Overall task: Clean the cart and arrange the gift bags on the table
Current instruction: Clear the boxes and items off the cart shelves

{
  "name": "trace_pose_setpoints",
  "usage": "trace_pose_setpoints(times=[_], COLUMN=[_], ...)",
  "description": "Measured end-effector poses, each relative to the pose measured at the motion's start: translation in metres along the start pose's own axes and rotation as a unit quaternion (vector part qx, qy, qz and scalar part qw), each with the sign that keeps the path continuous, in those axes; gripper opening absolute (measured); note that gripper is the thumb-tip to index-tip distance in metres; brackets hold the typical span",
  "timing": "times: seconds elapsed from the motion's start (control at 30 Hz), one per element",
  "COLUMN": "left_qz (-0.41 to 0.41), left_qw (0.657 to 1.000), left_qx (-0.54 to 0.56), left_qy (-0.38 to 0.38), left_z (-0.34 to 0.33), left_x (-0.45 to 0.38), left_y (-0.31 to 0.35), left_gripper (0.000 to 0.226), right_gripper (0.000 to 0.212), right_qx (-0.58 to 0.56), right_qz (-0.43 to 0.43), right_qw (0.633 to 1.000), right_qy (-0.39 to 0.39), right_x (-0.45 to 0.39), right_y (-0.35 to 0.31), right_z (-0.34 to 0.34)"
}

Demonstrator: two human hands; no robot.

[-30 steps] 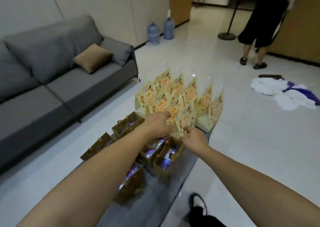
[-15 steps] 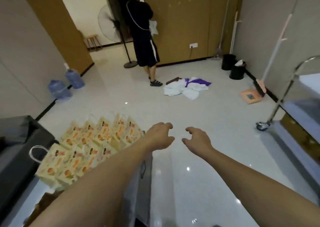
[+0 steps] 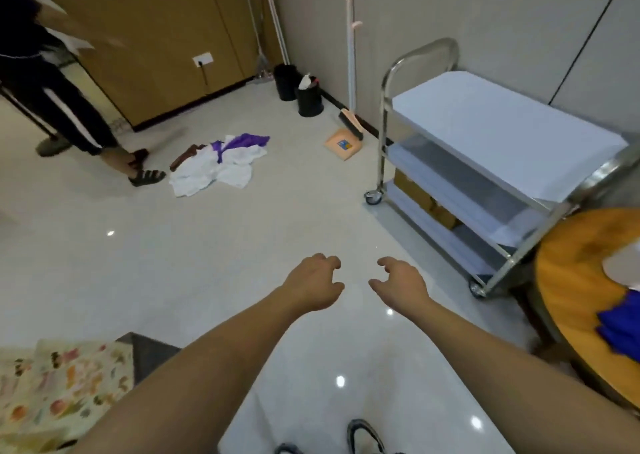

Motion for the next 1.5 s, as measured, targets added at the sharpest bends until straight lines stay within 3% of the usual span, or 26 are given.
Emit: trace_pose_setpoints(times=[0.43, 0.67, 0.8, 0.97, 1.23, 1.5], left_qz=[-0.153, -0.172, -0.166, -0.139, -0.108, -0.158], left_qw=[0.984, 0.972, 0.976, 0.982, 0.986, 0.982], left_qx=[-0.070, -0.082, -0.042, -0.007, -0.004, -0.029], left_qy=[-0.063, -0.135, -0.132, -0.124, -0.130, -0.095], left_z=[0.058, 0.074, 0.069, 0.024, -0.118, -0.210], left_x=[-0.225, -0.335, -0.381, -0.469, -0.644, -0.771], left_y=[0.072, 0.065, 0.063, 0.060, 0.055, 0.067], left_gripper=[0.053, 0.051, 0.045, 0.045, 0.045, 0.046], right_gripper=[0.061, 0.060, 0.057, 0.056, 0.054, 0.056], right_qx=[-0.060, -0.066, -0.085, -0.086, -0.083, 0.058], right_qz=[-0.159, -0.234, -0.249, -0.235, -0.215, -0.188], right_qw=[0.983, 0.969, 0.964, 0.968, 0.973, 0.978], right_qy=[0.067, 0.038, 0.024, -0.002, 0.012, 0.070], right_x=[-0.127, -0.198, -0.238, -0.332, -0.494, -0.621], right_y=[0.068, 0.085, 0.098, 0.146, 0.284, 0.378], right_z=[0.077, 0.083, 0.075, 0.053, -0.010, -0.015])
Point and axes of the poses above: each hand's wrist, its own x-axis away from the middle knuckle, its own z-axis out of the back of the hand, y = z × x, the point moved 9 cm from there along -x, towards the middle knuckle, and after that the axes turned 8 degrees about -y, right-handed, at the moved point
